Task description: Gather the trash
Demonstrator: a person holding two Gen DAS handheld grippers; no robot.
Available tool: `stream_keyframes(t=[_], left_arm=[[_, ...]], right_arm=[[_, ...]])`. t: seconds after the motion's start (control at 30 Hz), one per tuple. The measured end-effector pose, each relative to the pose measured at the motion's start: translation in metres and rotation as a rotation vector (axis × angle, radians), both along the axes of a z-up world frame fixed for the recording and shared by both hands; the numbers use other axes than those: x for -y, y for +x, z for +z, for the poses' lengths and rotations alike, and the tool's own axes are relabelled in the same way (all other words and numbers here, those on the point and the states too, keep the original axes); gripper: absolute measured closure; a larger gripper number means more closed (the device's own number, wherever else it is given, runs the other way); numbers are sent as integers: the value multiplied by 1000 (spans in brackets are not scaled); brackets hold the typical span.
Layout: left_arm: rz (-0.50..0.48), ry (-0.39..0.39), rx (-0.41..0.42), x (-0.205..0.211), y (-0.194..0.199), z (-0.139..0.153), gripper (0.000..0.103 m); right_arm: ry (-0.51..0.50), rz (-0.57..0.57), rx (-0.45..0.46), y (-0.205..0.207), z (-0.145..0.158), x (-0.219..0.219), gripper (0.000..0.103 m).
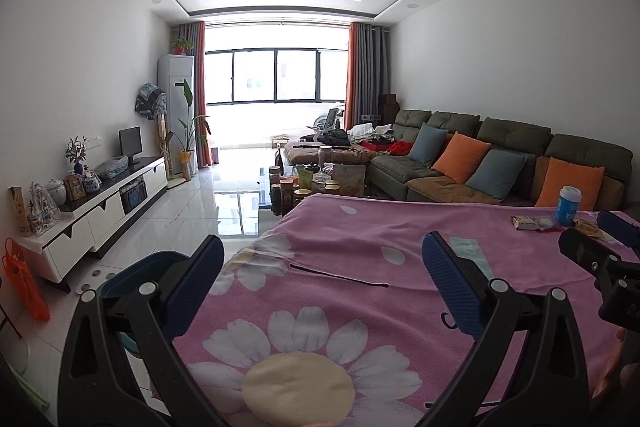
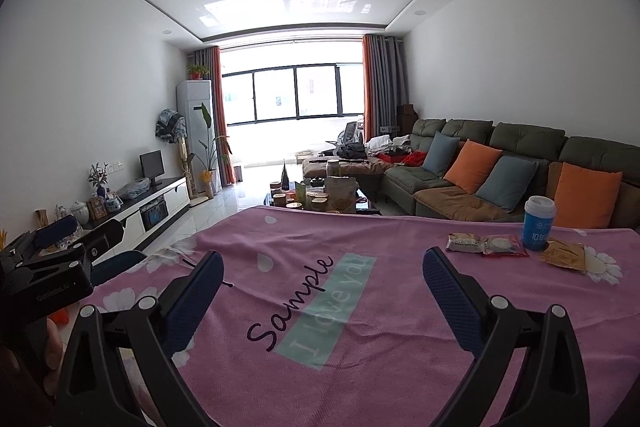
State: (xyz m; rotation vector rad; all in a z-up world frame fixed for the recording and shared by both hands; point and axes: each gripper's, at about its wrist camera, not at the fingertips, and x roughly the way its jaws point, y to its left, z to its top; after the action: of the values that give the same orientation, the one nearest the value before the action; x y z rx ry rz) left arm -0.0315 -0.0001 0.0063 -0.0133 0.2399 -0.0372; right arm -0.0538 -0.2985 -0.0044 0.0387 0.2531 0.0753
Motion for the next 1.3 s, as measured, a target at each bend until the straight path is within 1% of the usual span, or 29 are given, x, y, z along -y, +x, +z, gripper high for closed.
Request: stream_keyframes(t=[0.53, 1.3], left_arm=[[1, 15, 26, 7, -5, 0, 5], [12, 7, 34, 8, -5, -3, 5]], right_arm=[[6, -24, 10, -3, 2, 6, 7], [9, -25, 10, -3, 2, 7, 7]])
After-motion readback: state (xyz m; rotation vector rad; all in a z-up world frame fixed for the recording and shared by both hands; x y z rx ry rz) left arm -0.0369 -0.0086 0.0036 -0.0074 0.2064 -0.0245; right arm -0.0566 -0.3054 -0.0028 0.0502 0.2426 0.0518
